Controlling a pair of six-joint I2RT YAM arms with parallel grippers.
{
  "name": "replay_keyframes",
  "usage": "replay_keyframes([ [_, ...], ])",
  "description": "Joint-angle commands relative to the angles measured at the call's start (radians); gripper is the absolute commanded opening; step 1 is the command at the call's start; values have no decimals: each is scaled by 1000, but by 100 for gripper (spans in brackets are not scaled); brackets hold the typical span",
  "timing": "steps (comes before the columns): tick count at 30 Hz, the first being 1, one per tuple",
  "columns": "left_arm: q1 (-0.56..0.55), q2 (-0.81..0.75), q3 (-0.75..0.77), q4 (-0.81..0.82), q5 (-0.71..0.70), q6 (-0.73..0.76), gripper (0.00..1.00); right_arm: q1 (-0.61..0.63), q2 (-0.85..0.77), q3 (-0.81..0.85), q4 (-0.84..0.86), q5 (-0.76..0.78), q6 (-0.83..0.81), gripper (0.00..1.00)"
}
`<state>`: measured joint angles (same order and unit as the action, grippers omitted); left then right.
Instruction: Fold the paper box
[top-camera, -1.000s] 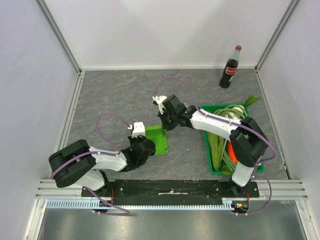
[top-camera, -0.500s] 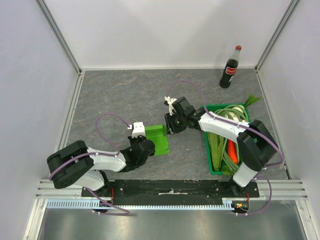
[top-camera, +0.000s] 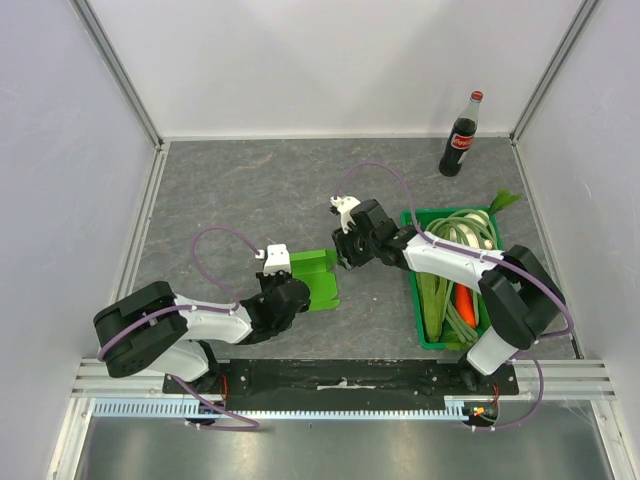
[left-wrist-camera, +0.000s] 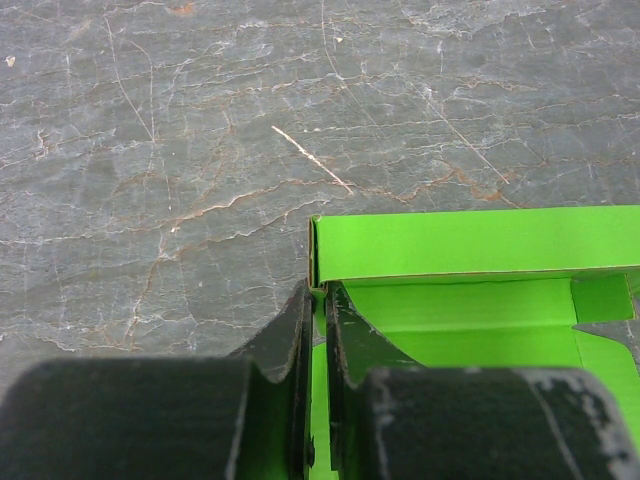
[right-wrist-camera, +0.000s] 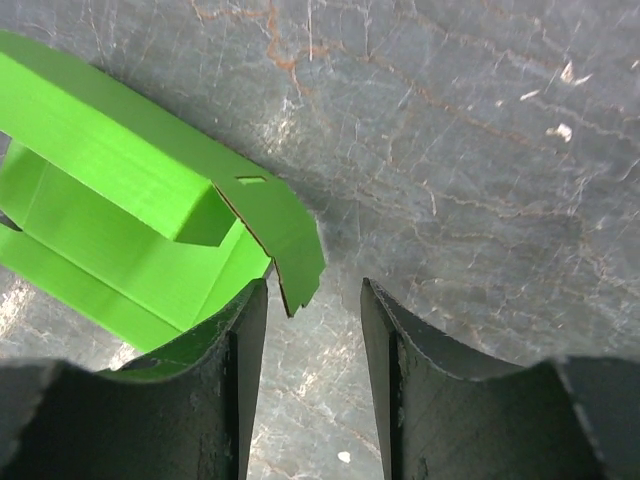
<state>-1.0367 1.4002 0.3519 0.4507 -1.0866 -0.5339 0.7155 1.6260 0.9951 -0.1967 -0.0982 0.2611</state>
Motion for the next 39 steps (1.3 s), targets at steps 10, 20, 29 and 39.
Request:
replay_keyframes([
  [10,-10,2,4,31,-29,-35,2,48,29,54,63,0,128,6],
  [20,-17,2,7,31,-21,-38,2,68,54,123,-43,-2,379,0],
  [29,-17,-121,-28,0,68,-44,38,91,29,93,-38,138,319,0],
  [39,-17,-516,-129,-89,218,-40,80,98,-38,62,-44,267,214,0],
])
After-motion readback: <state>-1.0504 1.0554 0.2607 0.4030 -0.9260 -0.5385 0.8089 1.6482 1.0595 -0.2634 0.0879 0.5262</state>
